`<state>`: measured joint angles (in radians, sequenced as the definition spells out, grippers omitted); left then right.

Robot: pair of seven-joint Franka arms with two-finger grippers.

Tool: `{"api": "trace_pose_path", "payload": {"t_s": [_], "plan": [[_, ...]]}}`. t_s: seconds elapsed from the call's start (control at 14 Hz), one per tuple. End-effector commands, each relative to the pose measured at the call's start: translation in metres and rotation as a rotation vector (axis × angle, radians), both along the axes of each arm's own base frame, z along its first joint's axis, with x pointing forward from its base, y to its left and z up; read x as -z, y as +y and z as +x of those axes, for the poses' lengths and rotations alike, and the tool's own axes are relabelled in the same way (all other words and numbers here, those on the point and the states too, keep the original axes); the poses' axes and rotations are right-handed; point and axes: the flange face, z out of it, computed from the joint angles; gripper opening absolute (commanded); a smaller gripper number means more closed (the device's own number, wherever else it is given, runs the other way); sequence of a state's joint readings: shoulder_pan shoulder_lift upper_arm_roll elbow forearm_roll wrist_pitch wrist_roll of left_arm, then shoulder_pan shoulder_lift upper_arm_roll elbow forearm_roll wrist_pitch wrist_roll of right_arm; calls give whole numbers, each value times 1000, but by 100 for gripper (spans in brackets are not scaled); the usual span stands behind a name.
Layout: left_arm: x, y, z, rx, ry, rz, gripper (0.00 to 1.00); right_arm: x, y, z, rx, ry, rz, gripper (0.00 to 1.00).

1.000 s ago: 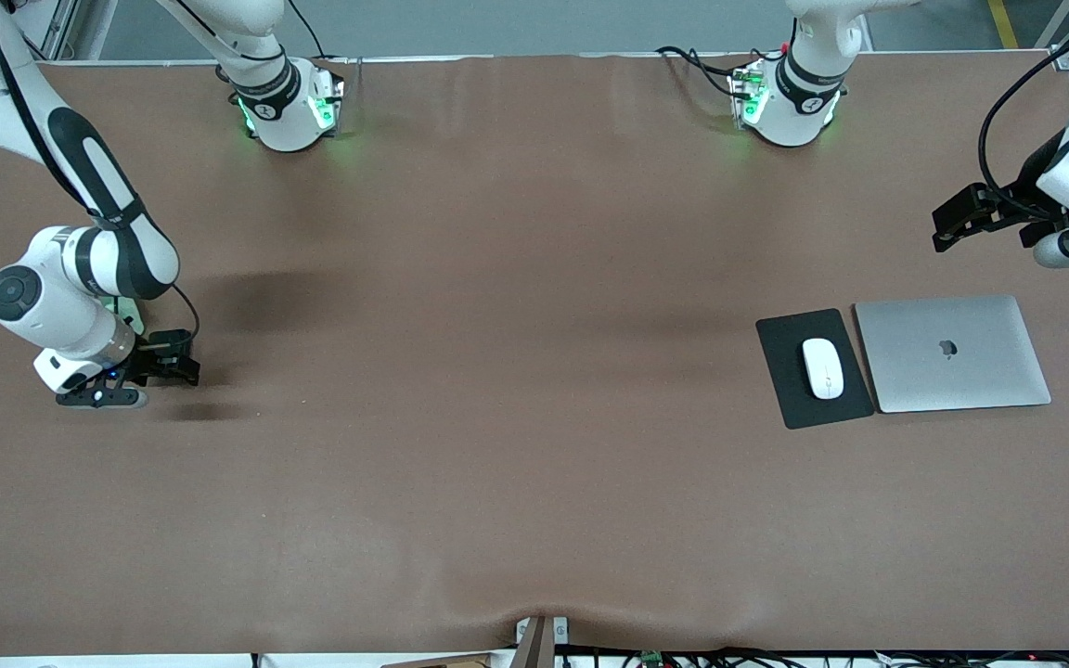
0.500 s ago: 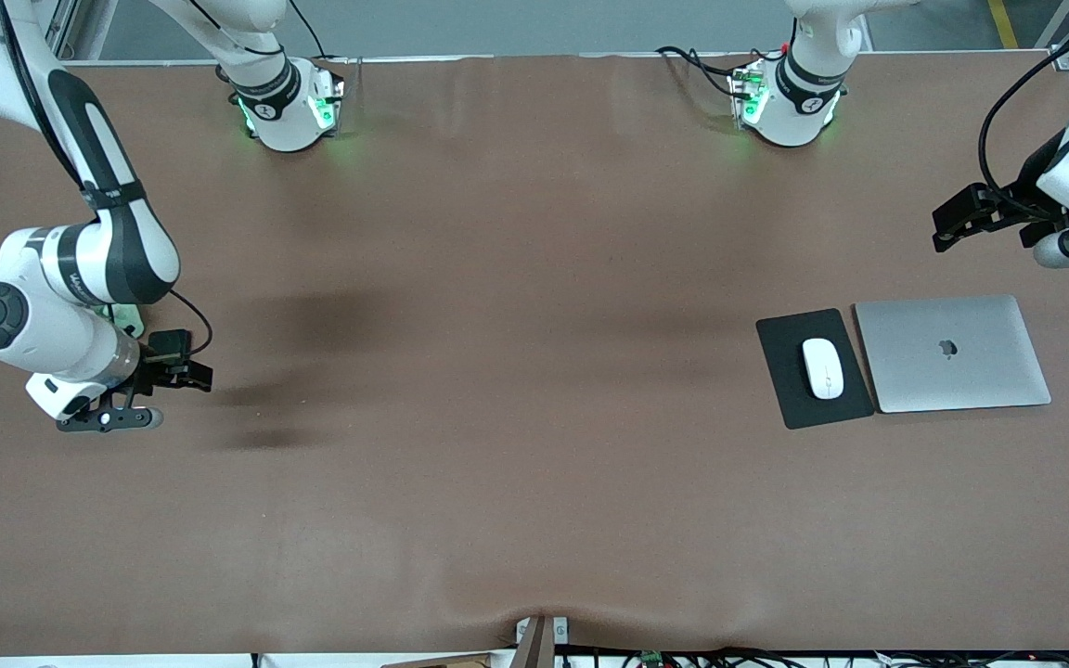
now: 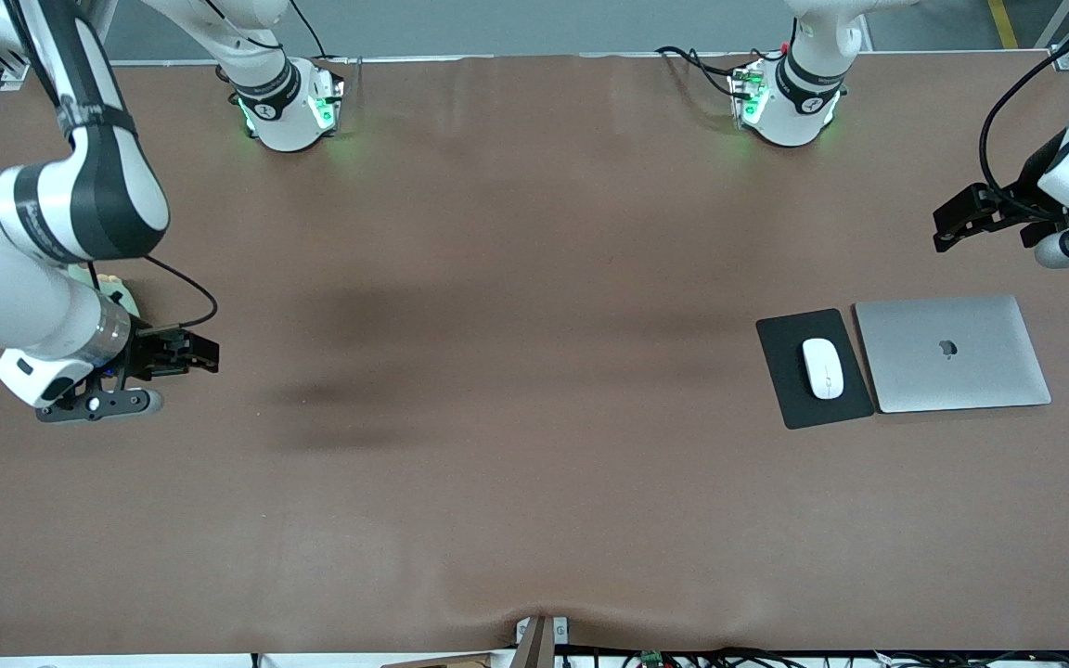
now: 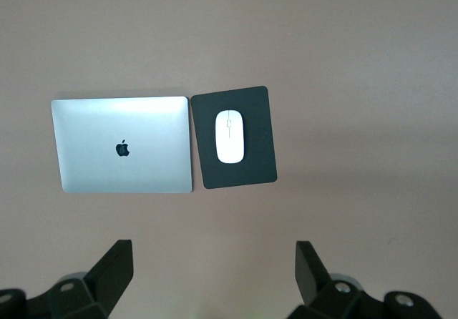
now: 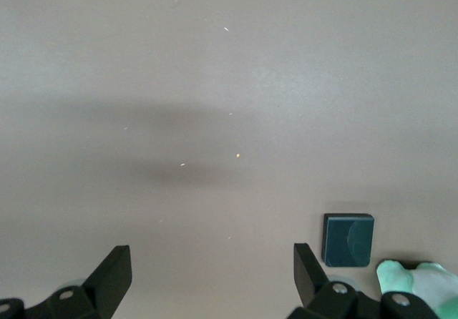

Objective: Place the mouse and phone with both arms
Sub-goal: 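Lower the phone beside the figurine and open the right gripper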

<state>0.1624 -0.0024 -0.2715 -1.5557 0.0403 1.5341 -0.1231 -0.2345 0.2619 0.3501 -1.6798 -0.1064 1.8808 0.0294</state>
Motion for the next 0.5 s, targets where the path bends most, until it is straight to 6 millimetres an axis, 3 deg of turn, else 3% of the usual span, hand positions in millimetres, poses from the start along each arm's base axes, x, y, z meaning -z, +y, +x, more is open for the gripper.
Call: {"api": "trace_pose_path", "payload": {"t_s": [0.0, 0.14, 0.43], "plan": [[-4, 2, -6, 0, 0, -1, 100, -42, -6, -16, 45, 2, 15, 100], [-4, 3, -6, -2, 0, -2, 100, -62, -20, -21, 66, 15, 0, 100], [-4, 2, -6, 0, 0, -2, 100, -131, -24, -29, 74, 30, -5, 100]]}}
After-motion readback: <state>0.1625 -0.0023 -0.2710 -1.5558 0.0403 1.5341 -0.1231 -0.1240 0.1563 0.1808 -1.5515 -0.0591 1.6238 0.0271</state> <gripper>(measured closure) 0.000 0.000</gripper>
